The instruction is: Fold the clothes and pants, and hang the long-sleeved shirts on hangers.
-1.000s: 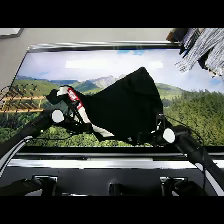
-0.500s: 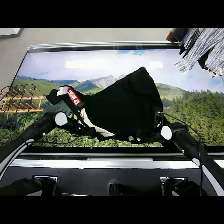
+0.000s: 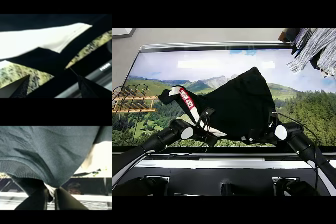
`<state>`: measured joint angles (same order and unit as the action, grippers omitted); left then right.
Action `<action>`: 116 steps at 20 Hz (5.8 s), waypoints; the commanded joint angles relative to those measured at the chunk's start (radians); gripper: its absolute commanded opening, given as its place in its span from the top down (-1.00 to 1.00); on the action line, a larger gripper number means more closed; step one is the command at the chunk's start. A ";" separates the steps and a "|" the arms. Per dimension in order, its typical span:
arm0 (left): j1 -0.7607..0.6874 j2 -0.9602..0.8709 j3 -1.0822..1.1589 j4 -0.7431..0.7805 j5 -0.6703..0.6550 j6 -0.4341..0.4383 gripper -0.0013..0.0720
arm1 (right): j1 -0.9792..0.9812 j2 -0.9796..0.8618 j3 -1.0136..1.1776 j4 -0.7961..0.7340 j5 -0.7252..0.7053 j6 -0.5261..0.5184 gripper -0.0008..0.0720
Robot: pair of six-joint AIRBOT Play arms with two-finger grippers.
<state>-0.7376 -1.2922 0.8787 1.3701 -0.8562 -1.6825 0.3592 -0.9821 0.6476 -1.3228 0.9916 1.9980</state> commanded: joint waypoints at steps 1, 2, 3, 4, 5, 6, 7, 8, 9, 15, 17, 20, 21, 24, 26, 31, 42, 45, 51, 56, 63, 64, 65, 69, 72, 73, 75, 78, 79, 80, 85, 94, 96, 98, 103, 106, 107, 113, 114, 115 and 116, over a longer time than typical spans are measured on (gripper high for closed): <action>-0.018 -0.013 0.000 0.103 0.045 -0.030 -0.85 | 0.001 0.002 0.001 0.012 0.002 0.005 0.81; -0.018 -0.023 0.000 0.104 0.055 -0.008 -0.85 | 0.001 0.002 0.001 0.013 0.001 0.005 0.81; -0.018 -0.035 0.000 0.105 0.063 -0.002 -0.85 | 0.001 0.002 0.001 0.014 0.000 0.008 0.81; -0.018 -0.048 0.000 0.109 0.070 -0.002 -0.85 | 0.001 0.002 0.001 0.015 0.001 0.008 0.81; -0.018 -0.060 0.000 0.113 0.077 -0.002 -0.85 | 0.001 0.002 0.001 0.019 0.000 0.008 0.81; -0.018 -0.073 0.000 0.116 0.085 -0.002 -0.85 | 0.001 0.002 0.001 0.024 0.000 0.008 0.81; -0.018 -0.084 0.000 0.116 0.092 -0.002 -0.85 | 0.001 0.002 0.001 0.028 -0.002 0.008 0.81; -0.018 -0.091 0.000 0.116 0.096 -0.001 -0.85 | 0.001 0.002 0.001 0.030 -0.004 0.008 0.81; -0.018 -0.098 0.000 0.120 0.095 -0.001 -0.85 | 0.001 0.002 0.001 0.032 -0.005 0.008 0.81; -0.017 -0.105 0.021 0.134 0.071 -0.006 0.88 | 0.001 0.010 0.002 0.036 -0.006 0.025 0.81; -0.013 -0.104 0.092 0.147 -0.004 -0.002 0.89 | 0.000 0.037 0.007 0.029 -0.003 0.046 0.81; 0.033 -0.095 0.264 0.159 -0.127 -0.001 0.89 | 0.000 0.041 0.118 -0.024 0.051 0.049 0.81; 0.059 -0.095 0.340 0.159 -0.175 0.000 0.89 | 0.000 0.033 0.180 -0.058 0.067 0.049 0.81; 0.141 -0.095 0.599 0.161 -0.333 0.054 0.89 | 0.000 -0.023 0.435 -0.123 0.121 0.046 0.81; 0.184 -0.095 0.781 0.171 -0.443 0.080 0.89 | 0.000 -0.070 0.629 -0.122 0.160 0.010 0.81; 0.226 -0.090 1.217 0.239 -0.686 0.086 0.89 | 0.000 -0.135 1.088 -0.120 0.291 -0.048 0.81; 0.219 0.255 1.169 0.237 -0.772 -0.129 0.89 | 0.000 -0.132 1.411 0.201 0.535 -0.057 0.81; 0.219 0.246 1.096 0.209 -0.791 -0.204 0.89 | 0.001 -0.132 1.402 0.023 0.670 -0.090 0.81; 0.219 0.211 0.644 0.055 -0.626 -0.340 0.89 | 0.001 -0.132 1.057 -0.118 0.666 -0.128 0.81; 0.219 0.147 0.383 0.000 -0.423 -0.339 0.89 | 0.001 -0.132 0.674 0.020 0.316 0.012 0.81; 0.219 0.053 0.376 -0.001 -0.330 -0.277 0.88 | 0.046 -0.133 0.462 0.076 0.097 0.104 0.81; 0.220 0.054 0.376 -0.001 -0.328 -0.277 0.88 | 0.069 -0.133 0.460 0.049 0.078 0.125 0.81; 0.225 0.056 0.376 -0.001 -0.332 -0.272 0.88 | 0.088 -0.133 0.460 0.025 0.065 0.148 0.81; 0.297 0.096 0.376 0.010 -0.375 -0.248 0.44 | 0.114 -0.132 0.461 0.013 0.062 0.183 0.81; 0.394 0.111 0.376 0.022 -0.385 -0.163 -1.00 | 0.114 -0.132 0.461 0.011 0.060 0.183 0.81; 0.424 0.109 0.376 0.021 -0.384 -0.105 -1.00 | 0.114 -0.132 0.461 0.010 0.066 0.183 0.81; 0.463 0.109 0.376 0.023 -0.372 -0.061 -1.00 | 0.114 -0.132 0.461 0.010 0.076 0.182 0.81; 0.504 0.107 0.376 0.060 -0.299 -0.137 -1.00 | 0.114 -0.132 0.461 0.010 0.091 0.174 0.81; 0.535 0.112 0.376 0.115 -0.356 -0.159 -1.00 | 0.114 -0.132 0.461 0.010 0.099 0.171 0.81; 0.591 0.119 0.376 0.176 -0.445 -0.155 -1.00 | 0.114 -0.132 0.461 0.010 0.108 0.171 0.81; 1.112 0.199 0.375 0.056 -0.505 0.124 -1.00 | 0.114 -0.132 0.461 0.010 0.124 0.160 0.81; 1.571 0.162 0.195 -0.002 -0.377 0.422 -0.99 | 0.114 -0.132 0.461 0.002 0.135 0.160 0.81; 1.604 0.127 0.144 -0.007 -0.348 0.478 -0.99 | 0.114 -0.132 0.461 0.002 0.135 0.160 0.81; 1.617 0.083 0.114 -0.025 -0.312 0.530 -0.99 | 0.114 -0.132 0.461 0.002 0.133 0.160 0.81; 1.615 -0.028 0.112 -0.029 -0.214 0.562 -0.98 | 0.114 -0.132 0.461 0.001 0.134 0.164 0.80; 1.612 -0.078 0.111 -0.029 -0.220 0.609 -0.82 | 0.114 -0.132 0.461 -0.011 0.132 0.169 0.80; 1.608 -0.089 0.111 -0.028 -0.220 0.631 -0.82 | 0.114 -0.132 0.461 -0.019 0.133 0.180 0.80; 1.540 -0.160 0.111 -0.027 -0.212 0.666 -0.82 | 0.114 -0.132 0.461 -0.037 0.132 0.190 0.80; 1.526 -0.171 0.111 -0.027 -0.203 0.666 -0.82 | 0.114 -0.132 0.460 -0.042 0.133 0.190 0.80; 1.513 -0.177 0.111 -0.023 -0.195 0.666 -0.82 | 0.114 -0.132 0.461 -0.046 0.132 0.190 0.80; 1.501 -0.183 0.111 -0.012 -0.192 0.666 -0.68 | 0.114 -0.132 0.461 -0.050 0.133 0.190 0.80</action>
<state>0.7956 -1.4498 0.9901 1.3441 -1.0622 -1.0264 0.4721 -1.1145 1.1088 -1.3594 1.1244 2.1868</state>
